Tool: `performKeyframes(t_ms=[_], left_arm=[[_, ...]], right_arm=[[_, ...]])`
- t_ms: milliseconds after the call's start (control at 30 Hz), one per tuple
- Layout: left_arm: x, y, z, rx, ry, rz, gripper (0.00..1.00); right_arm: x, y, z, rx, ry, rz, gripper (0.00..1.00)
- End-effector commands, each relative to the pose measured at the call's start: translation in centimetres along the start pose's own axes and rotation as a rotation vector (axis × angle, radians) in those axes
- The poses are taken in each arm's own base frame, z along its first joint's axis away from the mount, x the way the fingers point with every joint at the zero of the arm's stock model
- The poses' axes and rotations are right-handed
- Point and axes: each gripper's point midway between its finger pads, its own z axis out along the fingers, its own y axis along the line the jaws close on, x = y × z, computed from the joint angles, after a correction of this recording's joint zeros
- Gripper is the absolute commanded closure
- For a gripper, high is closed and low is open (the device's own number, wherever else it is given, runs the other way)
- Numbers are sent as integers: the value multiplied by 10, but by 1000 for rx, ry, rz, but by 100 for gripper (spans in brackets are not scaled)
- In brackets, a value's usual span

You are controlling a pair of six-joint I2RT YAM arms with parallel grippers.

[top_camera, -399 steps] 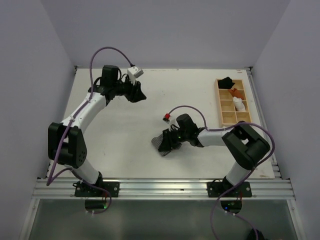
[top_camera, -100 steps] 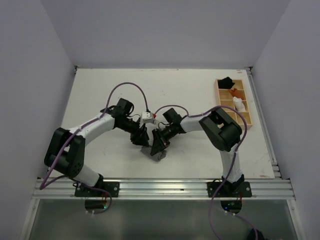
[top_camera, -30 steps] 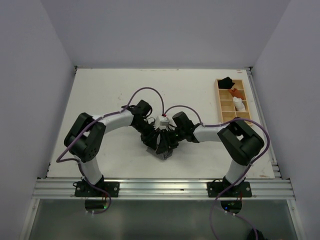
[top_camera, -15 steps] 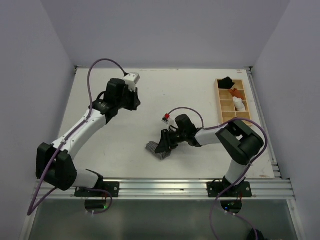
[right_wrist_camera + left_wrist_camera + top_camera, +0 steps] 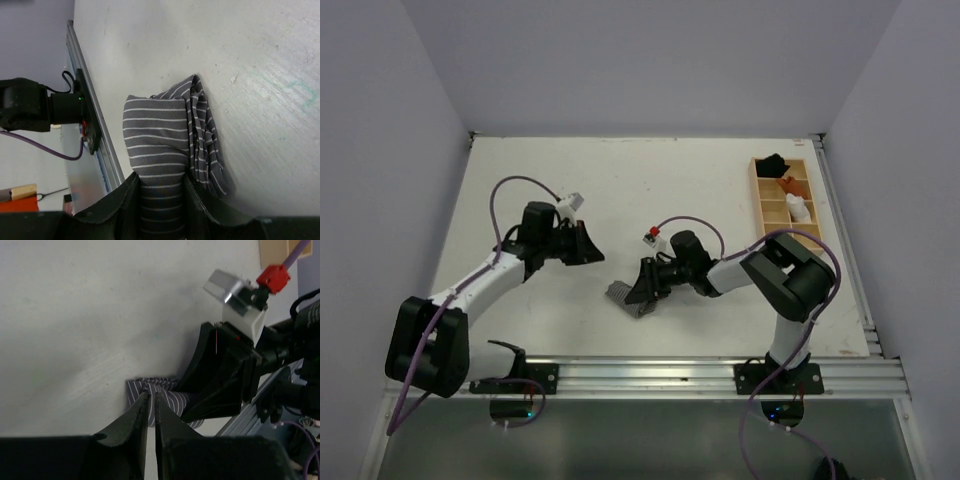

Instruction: Roll the underwear

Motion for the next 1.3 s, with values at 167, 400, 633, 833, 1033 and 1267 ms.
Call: performKeyframes(t_ms=[167,400,633,833,1033,1267], left_arm=[[52,-15,19,7,34,-27,53],[71,-1,22,27,19,48,42],[69,-22,22,203,-31,214,43],[85,-12,35,206,88,239,45],[83,-14,40,231,97,265,53],[84,-14,47,233,153,251,100]], right_arm=[[28,-47,2,138,-3,111,71],[31,-49,4,119,-13,134,71],[29,-47,6,108,-20,137,71],[31,-49,6,112,-19,145,71],[31,-48,7,104,-16,149,70],[19,-47,4,164,-9,127,54]])
